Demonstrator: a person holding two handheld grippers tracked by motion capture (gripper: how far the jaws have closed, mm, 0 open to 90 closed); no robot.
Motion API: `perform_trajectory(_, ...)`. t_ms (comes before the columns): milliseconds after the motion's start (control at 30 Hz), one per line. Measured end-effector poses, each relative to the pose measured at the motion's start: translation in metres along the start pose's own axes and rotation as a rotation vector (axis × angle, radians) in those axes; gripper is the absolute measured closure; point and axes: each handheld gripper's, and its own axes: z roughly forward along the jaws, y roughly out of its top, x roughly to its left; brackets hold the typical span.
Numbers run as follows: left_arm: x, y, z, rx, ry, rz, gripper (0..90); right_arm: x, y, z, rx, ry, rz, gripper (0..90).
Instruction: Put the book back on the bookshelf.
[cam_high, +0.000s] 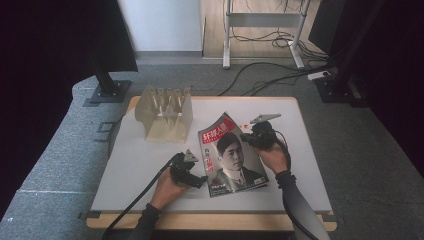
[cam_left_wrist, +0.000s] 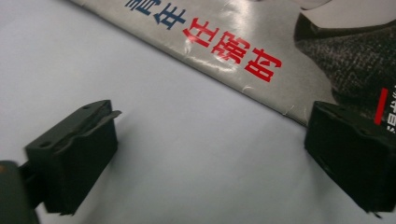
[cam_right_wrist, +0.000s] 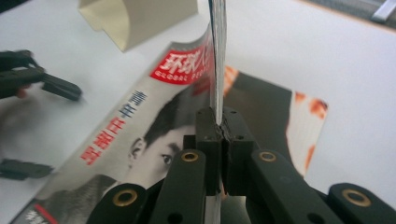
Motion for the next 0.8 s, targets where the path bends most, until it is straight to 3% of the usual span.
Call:
perform_trajectory(100,0.006,0.003,-0.004,-0.007,-0.045,-0.026,4.5,0.007,0.006,-0.008,-0.020,0.000,-0.023,86.1)
perform_trajectory(167,0.008,0.007,-0.007,-0.016,-0.045,-0.024,7.3,0.011,0.010,-0.013,-0.032,0.001,-0.035,86.1)
perform_trajectory(300,0.009,0.017,-0.014,-0.029,-0.094,0.010,14.4,0.018,0.016,-0.024,-0.058,-0.003,-0.065,86.2)
perform_trajectory(367,0.009,0.024,-0.016,-0.020,-0.106,0.035,14.6,0.020,0.019,-0.029,-0.072,-0.006,-0.075,86.2)
perform_trajectory(433,0.009,0.031,-0.016,-0.018,-0.146,0.047,14.9,0.022,0.021,-0.034,-0.080,-0.005,-0.080,86.2)
perform_trajectory(567,0.012,0.043,-0.009,-0.019,-0.205,0.039,16.3,0.026,0.024,-0.046,-0.102,-0.009,-0.096,86.2)
perform_trajectory(800,0.015,0.053,0.013,-0.001,-0.220,0.032,18.5,0.033,0.027,-0.061,-0.128,-0.001,-0.125,86.2)
